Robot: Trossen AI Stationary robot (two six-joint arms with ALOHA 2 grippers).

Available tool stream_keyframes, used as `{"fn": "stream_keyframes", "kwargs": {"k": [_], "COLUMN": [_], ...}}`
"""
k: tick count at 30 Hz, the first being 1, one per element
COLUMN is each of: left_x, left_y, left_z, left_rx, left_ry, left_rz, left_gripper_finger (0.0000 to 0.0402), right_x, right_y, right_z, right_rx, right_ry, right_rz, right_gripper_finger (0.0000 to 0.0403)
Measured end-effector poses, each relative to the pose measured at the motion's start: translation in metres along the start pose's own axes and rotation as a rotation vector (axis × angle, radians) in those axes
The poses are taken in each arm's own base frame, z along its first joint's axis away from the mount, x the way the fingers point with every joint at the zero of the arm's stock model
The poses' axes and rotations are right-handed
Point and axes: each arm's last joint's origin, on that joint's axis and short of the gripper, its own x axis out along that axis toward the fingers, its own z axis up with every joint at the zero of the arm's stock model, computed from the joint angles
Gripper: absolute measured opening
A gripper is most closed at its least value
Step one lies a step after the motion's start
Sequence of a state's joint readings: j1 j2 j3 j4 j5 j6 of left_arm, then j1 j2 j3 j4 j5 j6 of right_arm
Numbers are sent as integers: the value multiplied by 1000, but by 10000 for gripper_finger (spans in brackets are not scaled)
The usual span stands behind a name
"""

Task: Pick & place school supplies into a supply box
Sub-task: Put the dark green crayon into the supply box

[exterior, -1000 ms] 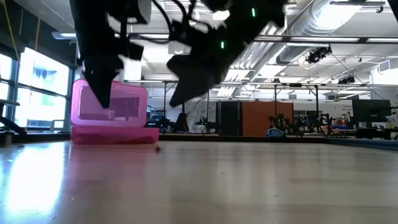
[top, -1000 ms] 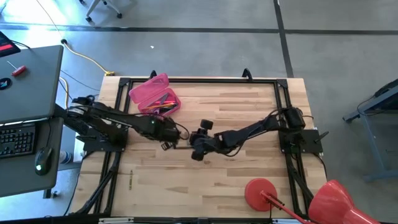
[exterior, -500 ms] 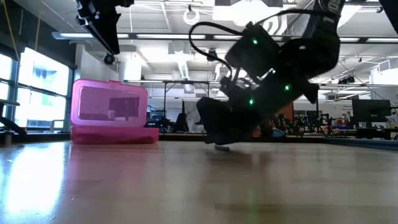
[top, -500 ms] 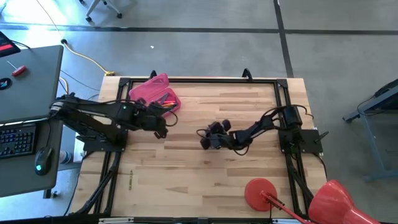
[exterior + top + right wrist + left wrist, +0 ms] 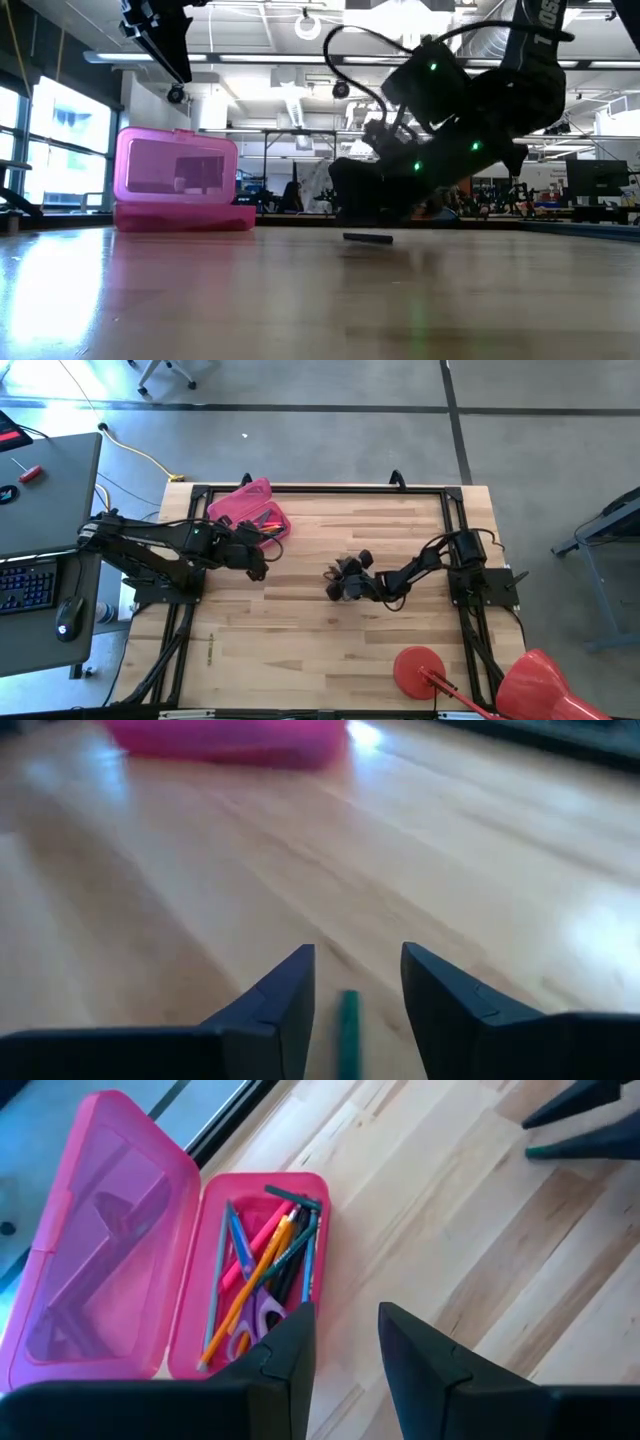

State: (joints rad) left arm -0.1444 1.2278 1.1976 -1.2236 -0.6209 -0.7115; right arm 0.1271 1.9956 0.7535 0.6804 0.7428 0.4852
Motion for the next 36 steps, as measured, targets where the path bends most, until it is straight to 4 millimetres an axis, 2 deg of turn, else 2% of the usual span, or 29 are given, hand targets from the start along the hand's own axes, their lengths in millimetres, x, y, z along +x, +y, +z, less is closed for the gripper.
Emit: {"fn": "stream_keyframes", "kwargs": {"k": [4, 8, 10, 13, 16, 21, 23, 28, 33, 36], "left_x": [0, 0, 0, 0, 0, 0, 0, 0, 0, 0], "left_y": [0, -1, -1, -1, -1, 0, 0, 0, 0, 0], "left_z": [0, 0, -1, -1, 0, 0, 0, 0, -1, -1], "left_rx": [0, -9, -9, -9, -9, 0, 6, 29, 39, 40], "left_ry": [3, 15, 21, 21, 14, 4, 4, 6, 10, 10], "left_rz": [-3, -20, -26, -26, -19, -7, -7, -6, -3, -3], "left_gripper_finger": [143, 143, 143, 143, 143, 143, 143, 143, 143, 143], "right_x": [-16, -45, -58, -67, -59, -35, -29, -20, -19, -27], "right_y": [12, 25, 28, 29, 28, 24, 24, 25, 2, -5], "right_z": [19, 36, 33, 16, 1, -33, -41, -44, -48, -40], "right_rx": [-45, -130, -215, -251, -271, -218, -209, -229, -164, -189], "right_ry": [-61, -101, -87, -46, -47, 9, -13, -81, -91, -183], "right_rz": [87, 115, 78, 0, -57, -50, -47, 10, 48, 78], "right_gripper_finger": [129, 129, 129, 129, 129, 129, 129, 129, 129, 129]}}
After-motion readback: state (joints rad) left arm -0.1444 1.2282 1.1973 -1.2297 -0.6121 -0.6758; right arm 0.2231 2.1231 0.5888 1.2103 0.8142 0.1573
